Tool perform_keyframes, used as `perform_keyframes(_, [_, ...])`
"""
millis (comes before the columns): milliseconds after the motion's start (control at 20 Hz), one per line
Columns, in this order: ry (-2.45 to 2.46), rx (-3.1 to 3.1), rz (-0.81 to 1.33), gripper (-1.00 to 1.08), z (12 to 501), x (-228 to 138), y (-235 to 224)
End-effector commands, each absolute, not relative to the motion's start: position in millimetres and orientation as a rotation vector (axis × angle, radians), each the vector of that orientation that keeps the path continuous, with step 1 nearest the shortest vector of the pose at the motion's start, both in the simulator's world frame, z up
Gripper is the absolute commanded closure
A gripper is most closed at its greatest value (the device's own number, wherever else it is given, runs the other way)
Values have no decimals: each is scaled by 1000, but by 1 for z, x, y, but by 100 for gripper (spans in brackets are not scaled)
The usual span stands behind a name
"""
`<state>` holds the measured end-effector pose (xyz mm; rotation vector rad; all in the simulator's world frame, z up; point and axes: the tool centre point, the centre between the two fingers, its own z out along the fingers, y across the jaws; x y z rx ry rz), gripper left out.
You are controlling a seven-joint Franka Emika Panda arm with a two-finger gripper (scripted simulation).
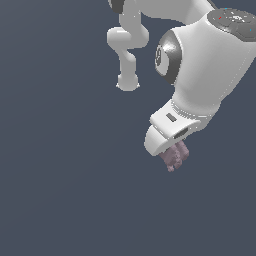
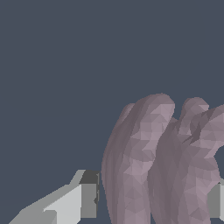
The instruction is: Pick up the object and move it to a goal position.
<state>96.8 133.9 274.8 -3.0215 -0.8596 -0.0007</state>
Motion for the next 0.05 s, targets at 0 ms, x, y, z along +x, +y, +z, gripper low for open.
perform_keyframes(0, [-858, -3022, 0, 108, 277, 97, 135])
